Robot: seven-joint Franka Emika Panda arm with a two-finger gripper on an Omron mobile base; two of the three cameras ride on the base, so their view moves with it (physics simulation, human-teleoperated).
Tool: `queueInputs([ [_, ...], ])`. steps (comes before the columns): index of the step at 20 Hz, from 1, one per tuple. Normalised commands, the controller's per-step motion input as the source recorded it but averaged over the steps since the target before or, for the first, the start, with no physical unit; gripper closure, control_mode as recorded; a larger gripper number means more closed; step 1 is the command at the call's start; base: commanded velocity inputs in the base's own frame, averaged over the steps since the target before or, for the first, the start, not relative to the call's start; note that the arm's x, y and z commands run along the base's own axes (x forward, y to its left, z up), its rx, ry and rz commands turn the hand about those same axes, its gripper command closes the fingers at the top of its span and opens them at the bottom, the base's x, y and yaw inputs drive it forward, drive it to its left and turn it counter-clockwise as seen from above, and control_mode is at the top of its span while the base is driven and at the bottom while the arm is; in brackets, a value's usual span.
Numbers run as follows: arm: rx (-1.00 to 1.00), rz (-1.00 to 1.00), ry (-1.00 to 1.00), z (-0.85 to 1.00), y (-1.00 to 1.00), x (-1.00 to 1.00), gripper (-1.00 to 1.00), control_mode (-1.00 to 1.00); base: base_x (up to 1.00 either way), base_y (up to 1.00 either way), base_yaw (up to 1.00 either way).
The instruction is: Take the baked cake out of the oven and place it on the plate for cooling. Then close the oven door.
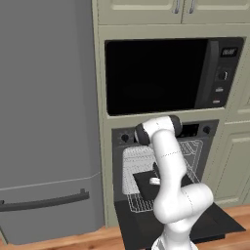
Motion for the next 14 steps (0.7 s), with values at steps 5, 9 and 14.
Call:
queueInputs([
  [5,0.00,-0.01,0.00,0.00,0.06,0.08,-1.00,-1.00,0.00,0.00,0.00],
  [9,0.00,-0.02,0.00,0.00,0.04,0.15,-1.00,-1.00,0.00,0.00,0.00],
  [14,0.00,-0.01,0.00,0.00,0.00,0.14,-1.00,-1.00,0.00,0.00,0.00],
])
